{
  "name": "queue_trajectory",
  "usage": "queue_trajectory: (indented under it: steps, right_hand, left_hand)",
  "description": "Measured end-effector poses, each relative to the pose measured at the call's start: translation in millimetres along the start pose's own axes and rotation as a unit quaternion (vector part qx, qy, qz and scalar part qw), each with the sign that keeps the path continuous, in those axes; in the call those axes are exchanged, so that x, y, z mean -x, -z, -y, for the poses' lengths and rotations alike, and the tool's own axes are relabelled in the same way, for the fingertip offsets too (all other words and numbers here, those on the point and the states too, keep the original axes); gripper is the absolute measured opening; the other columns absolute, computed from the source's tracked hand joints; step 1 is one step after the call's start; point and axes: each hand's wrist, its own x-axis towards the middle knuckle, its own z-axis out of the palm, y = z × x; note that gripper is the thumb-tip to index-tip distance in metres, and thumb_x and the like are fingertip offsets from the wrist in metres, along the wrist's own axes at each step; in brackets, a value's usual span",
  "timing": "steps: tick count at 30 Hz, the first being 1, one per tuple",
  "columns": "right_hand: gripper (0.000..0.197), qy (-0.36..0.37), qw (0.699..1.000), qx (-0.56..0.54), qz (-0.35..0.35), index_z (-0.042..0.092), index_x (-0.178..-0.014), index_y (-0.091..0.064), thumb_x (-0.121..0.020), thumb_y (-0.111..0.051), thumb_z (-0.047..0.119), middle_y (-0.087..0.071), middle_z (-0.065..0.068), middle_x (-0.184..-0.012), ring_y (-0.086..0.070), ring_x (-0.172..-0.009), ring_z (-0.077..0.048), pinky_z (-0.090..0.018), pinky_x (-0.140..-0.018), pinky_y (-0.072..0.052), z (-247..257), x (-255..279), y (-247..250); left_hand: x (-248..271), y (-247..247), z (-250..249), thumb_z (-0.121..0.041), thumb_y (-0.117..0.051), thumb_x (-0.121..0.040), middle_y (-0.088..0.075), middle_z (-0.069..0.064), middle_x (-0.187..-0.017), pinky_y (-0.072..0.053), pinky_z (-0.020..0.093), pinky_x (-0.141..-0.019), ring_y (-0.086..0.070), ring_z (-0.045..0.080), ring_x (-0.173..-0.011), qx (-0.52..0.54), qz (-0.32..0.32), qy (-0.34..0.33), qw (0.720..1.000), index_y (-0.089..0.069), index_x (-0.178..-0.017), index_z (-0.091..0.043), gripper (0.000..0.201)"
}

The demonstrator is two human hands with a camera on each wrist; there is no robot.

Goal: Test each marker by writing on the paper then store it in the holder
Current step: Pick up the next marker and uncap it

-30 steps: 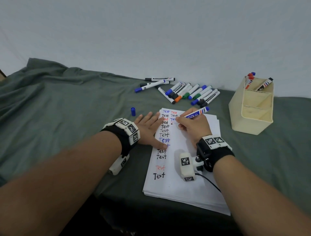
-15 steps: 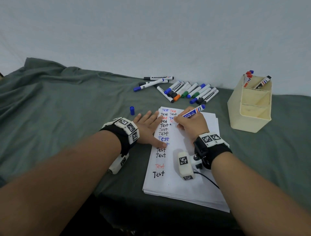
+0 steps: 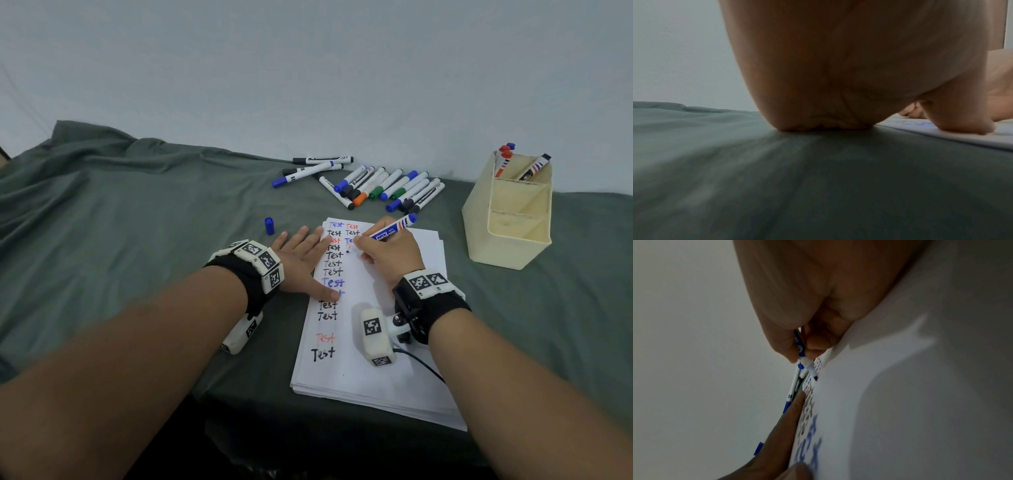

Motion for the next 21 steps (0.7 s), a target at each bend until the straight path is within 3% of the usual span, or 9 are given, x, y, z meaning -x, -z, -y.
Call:
queue_trajectory:
  steps: [5,9,13,17,21]
  right_hand:
    - [0.019,-0.001,1.0,0.03,0.008,0.002,-0.085,-0.062,-0.082,-0.074,0.015,-0.07,-0.01,-0.067,-0.059,-0.049,-0.004,-0.027,-0.06,-0.051,2.1,-0.8,-0.3]
    - [0.014,0.001,1.0,0.02,0.005,0.006,-0.082,-0.063,-0.083,-0.074,0.015,-0.071,-0.009,-0.065,-0.062,-0.052,-0.008,-0.029,-0.061,-0.053,2.9,-0.3,0.0]
    - [0.02,-0.006,1.0,0.02,0.013,0.0,-0.082,-0.06,-0.08,-0.075,0.013,-0.069,-0.013,-0.066,-0.058,-0.048,-0.007,-0.027,-0.058,-0.05,2.1,-1.4,-1.0]
    - [0.014,-0.003,1.0,0.005,0.006,0.009,-0.079,-0.064,-0.082,-0.075,0.016,-0.07,-0.007,-0.063,-0.061,-0.051,-0.008,-0.025,-0.057,-0.051,0.7,-1.0,-0.8]
    - [0.014,0.004,1.0,0.017,0.013,0.006,-0.084,-0.065,-0.083,-0.075,0.015,-0.07,-0.008,-0.066,-0.062,-0.055,-0.01,-0.025,-0.058,-0.051,0.5,-2.0,-1.3]
  left_hand:
    - [0.1,0.6,-1.2,-0.089,-0.045,-0.071,0.032,-0.009,-0.158,0.015,0.049,-0.118,0.029,0.016,-0.145,0.0,0.002,0.002,1.0,0.023,-0.152,-0.03,0.121]
    - [1.2,2.0,-2.0,-0.088,-0.046,-0.072,0.032,-0.008,-0.158,0.014,0.05,-0.119,0.029,0.017,-0.146,0.001,0.004,0.003,1.0,0.022,-0.152,-0.03,0.12]
    - [1.7,2.0,-2.0,-0.089,-0.046,-0.071,0.032,-0.008,-0.158,0.014,0.05,-0.119,0.029,0.017,-0.146,0.002,0.006,0.004,1.0,0.022,-0.152,-0.03,0.121]
    - [1.5,0.8,-2.4,-0.088,-0.046,-0.072,0.032,-0.009,-0.158,0.013,0.05,-0.119,0.029,0.016,-0.146,0.0,0.0,0.005,1.0,0.021,-0.153,-0.03,0.121]
    - [1.5,1.1,-1.5,-0.089,-0.046,-0.072,0.032,-0.009,-0.158,0.013,0.05,-0.119,0.029,0.016,-0.146,0.001,0.002,0.003,1.0,0.022,-0.152,-0.03,0.121]
